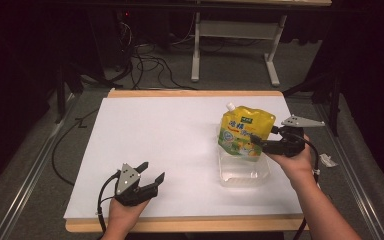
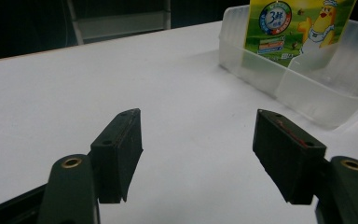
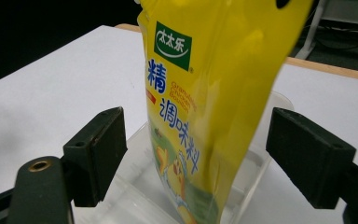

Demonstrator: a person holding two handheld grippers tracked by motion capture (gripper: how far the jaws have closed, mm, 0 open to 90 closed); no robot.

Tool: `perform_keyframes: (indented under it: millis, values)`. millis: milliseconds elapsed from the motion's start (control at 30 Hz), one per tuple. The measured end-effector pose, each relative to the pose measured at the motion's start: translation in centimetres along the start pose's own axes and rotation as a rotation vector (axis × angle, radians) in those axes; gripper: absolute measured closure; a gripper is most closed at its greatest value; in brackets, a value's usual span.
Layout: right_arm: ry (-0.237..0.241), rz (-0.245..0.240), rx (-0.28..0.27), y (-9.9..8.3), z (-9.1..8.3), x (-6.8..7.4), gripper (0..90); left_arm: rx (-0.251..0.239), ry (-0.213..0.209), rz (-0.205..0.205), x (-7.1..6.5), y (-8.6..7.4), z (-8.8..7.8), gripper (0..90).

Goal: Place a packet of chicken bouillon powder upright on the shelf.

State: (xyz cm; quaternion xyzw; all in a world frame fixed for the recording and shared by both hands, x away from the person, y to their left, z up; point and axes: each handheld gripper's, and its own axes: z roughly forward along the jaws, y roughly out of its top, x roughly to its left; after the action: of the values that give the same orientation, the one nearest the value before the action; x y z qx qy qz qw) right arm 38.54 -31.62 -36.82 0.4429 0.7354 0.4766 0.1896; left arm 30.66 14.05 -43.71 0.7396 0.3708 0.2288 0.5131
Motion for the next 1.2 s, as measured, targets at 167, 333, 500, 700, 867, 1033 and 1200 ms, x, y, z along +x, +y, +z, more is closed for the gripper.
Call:
perform_keyframes:
  millis: [167,333,500,700,867,1033,1200]
  values:
    - [-0.006,0.001,-0.012,-0.8,-1.0,0.1,20.3,0.001,-0.007,-0.006,-0.1,0.0,0.1,33.5]
    - [-0.016,-0.015,-0.025,-1.7,-2.4,1.2,20.3,0.007,-0.016,-0.003,-0.3,0.0,0.2,33.5]
    - [0.010,-0.026,-0.044,-2.4,-3.5,2.9,19.7,0.005,-0.029,-0.005,-0.6,0.1,0.2,33.4]
    - [0.069,-0.079,-0.047,-3.3,-3.4,6.3,18.3,0.003,-0.049,-0.009,-0.8,0.2,0.2,33.5]
    - [0.143,-0.103,-0.038,-3.9,-2.1,9.7,18.3,0.000,-0.075,-0.010,-1.3,0.3,0.2,33.4]
    - [0.205,-0.141,-0.023,-4.8,0.2,12.9,18.5,0.012,-0.101,0.014,-2.2,0.3,0.4,33.0]
    - [0.245,-0.132,-0.012,-6.6,1.7,14.6,18.8,0.043,-0.111,0.047,-2.7,0.1,1.2,32.1]
